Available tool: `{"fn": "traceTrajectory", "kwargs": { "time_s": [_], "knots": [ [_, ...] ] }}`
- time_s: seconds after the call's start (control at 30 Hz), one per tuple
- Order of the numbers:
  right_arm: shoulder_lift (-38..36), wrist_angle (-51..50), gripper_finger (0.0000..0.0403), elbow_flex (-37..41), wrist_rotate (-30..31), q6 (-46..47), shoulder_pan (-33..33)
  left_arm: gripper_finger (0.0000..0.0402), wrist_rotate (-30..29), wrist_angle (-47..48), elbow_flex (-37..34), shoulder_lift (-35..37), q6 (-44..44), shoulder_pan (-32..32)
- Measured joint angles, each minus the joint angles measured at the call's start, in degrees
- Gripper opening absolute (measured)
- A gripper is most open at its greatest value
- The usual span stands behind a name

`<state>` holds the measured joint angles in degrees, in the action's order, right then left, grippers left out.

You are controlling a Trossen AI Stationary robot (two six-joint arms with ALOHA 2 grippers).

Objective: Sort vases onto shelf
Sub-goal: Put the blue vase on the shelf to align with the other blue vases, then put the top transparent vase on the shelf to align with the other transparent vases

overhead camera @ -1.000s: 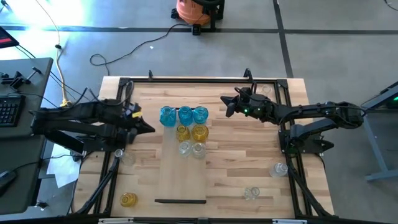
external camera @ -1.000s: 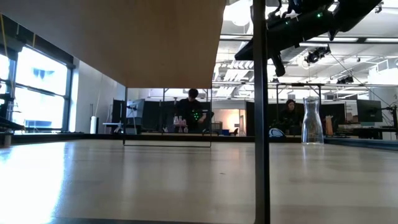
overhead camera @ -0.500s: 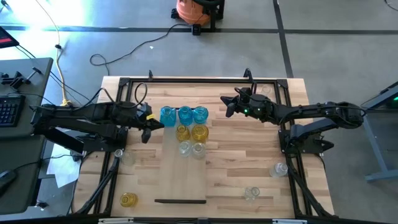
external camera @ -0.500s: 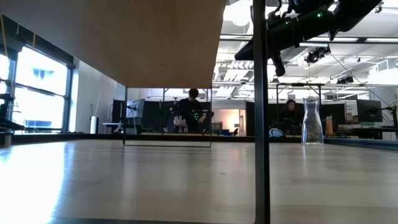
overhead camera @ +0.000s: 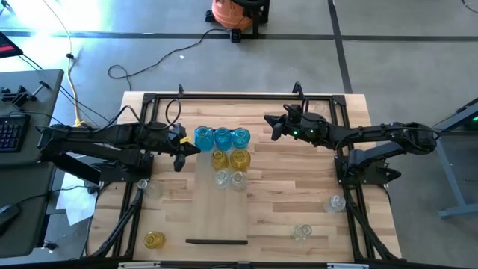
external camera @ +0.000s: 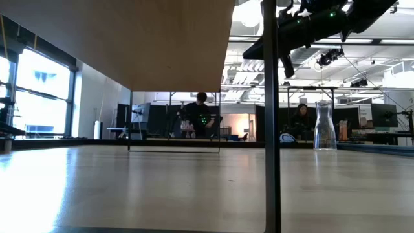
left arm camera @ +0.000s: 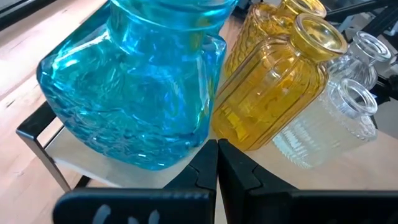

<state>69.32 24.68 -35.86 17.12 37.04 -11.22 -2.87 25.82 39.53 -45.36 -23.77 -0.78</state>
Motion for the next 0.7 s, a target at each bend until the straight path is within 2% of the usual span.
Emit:
{"fn": "traceTrajectory", "kwargs": {
  "time_s": [0.37,0.53,0.7],
  "knots": [
    [0.0,0.0,0.0000,0.0,-3.2,0.0,0.0,0.0000,0.1,2.8,0.0,0.2,0.0,0.0],
    [-0.1,0.0,0.0000,0.0,-3.2,0.0,0.0,0.0000,1.8,3.1,0.3,2.8,0.0,1.5],
    [-2.2,0.4,0.0000,-0.3,-3.1,-2.8,0.0,0.0000,2.6,4.8,4.1,7.0,-1.4,3.6]
  ]
}}
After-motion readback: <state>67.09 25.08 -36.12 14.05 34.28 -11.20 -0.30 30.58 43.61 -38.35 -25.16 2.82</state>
